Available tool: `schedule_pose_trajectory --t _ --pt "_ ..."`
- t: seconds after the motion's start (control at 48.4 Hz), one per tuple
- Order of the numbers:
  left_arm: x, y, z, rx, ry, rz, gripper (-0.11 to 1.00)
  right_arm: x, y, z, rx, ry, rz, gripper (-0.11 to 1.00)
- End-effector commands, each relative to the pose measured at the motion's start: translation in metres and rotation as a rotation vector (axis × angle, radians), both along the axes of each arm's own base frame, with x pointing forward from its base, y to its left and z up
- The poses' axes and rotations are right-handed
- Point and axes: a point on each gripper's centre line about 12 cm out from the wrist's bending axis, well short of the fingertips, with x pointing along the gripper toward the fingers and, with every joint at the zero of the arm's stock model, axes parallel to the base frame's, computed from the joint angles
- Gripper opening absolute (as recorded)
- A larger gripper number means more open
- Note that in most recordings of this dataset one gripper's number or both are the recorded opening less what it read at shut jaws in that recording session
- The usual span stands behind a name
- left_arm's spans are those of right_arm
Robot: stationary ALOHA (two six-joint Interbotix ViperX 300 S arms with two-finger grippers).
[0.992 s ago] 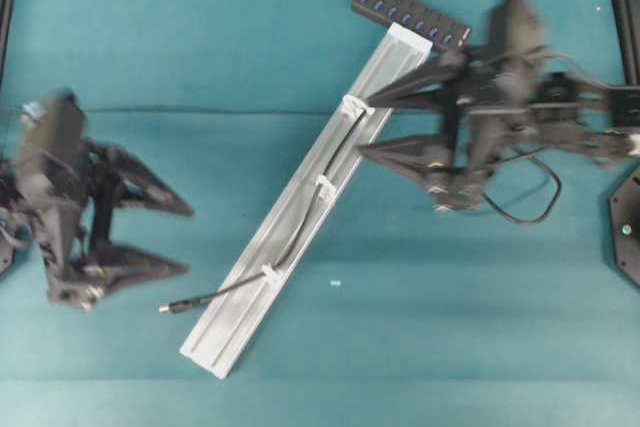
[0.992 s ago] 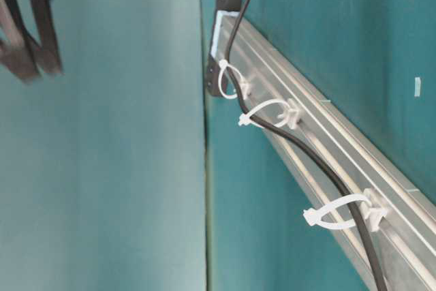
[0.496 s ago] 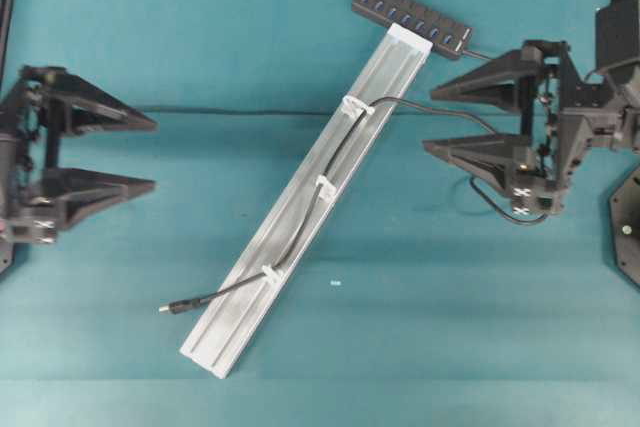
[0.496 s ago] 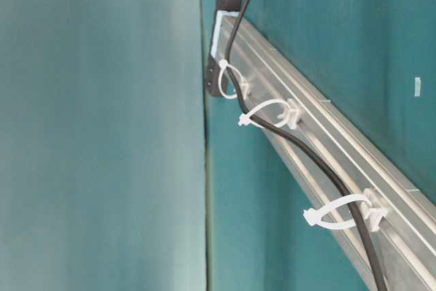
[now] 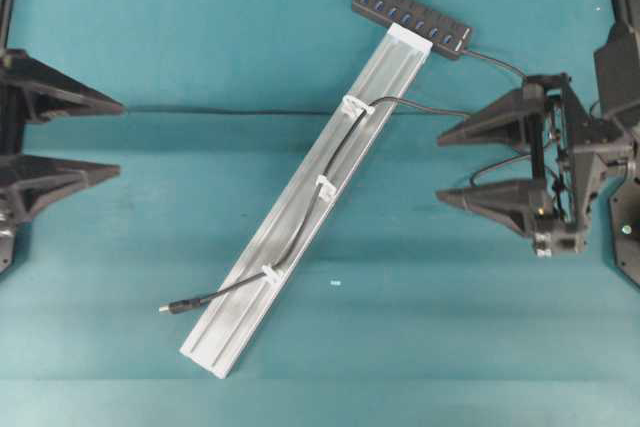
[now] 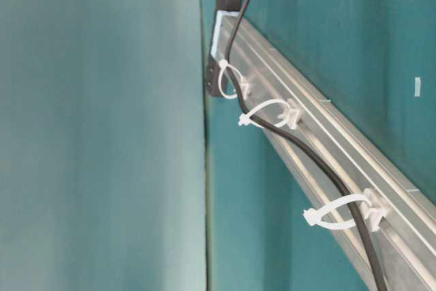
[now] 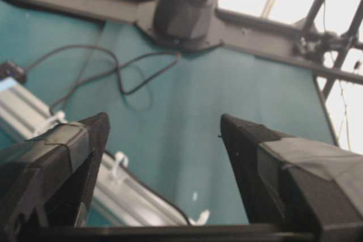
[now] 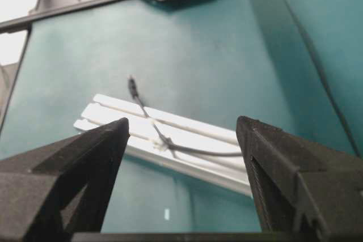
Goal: Pass the USB cable through three rings with both arms.
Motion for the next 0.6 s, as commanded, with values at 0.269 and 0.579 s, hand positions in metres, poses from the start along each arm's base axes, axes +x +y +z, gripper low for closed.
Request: schedule_pose_trajectory --t 0.269,0.579 --pt "-0.021 -0.007 0.01 0.032 -0.06 -0.034 0.85 0.003 -0.006 0.015 -0.26 -0.111 0.018 0.81" --pt "-0.037 0.02 -0.013 0.046 0.028 0.131 0.76 -0.009 -0.019 -0.012 -0.204 -0.052 -0.044 0.81"
